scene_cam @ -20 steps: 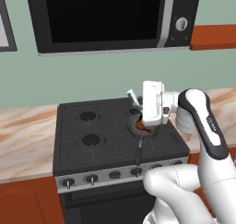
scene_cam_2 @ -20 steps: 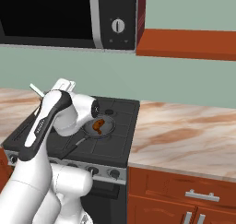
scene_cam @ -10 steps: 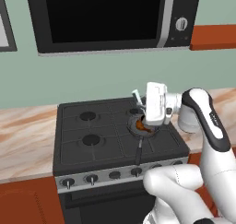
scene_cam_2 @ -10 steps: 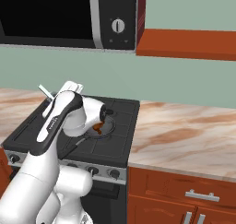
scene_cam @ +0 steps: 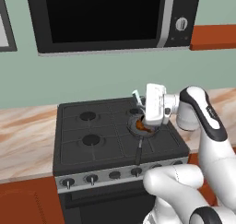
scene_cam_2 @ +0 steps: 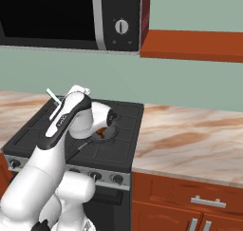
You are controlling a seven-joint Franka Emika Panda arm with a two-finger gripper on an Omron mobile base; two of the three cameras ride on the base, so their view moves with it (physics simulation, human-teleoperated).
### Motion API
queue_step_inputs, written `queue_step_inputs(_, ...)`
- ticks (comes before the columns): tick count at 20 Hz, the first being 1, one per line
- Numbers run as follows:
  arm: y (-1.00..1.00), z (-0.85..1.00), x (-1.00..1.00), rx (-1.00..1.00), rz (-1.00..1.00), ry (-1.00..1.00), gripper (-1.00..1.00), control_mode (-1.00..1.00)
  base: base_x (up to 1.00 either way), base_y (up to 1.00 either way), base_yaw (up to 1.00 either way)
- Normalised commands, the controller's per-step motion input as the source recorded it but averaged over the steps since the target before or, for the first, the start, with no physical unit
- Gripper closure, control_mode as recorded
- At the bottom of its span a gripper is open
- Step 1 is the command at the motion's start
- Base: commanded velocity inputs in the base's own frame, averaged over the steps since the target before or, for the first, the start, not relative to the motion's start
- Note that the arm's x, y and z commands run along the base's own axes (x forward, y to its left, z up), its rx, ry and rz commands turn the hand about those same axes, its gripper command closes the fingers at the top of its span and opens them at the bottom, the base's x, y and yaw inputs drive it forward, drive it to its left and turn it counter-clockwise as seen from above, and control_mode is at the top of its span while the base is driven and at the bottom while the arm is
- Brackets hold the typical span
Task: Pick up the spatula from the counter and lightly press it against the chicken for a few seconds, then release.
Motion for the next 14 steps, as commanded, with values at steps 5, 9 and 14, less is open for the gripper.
queue_step_inputs(5,-0.08,-0.03,0.20,0.00,0.00,0.02,1.00,-1.00,0.00,0.00,0.00)
queue_step_inputs(9,-0.01,-0.14,0.24,0.00,0.00,0.04,1.00,-1.00,0.00,0.00,0.00)
queue_step_inputs(14,0.00,-0.17,0.30,0.00,0.00,0.05,1.00,-1.00,0.00,0.00,0.00)
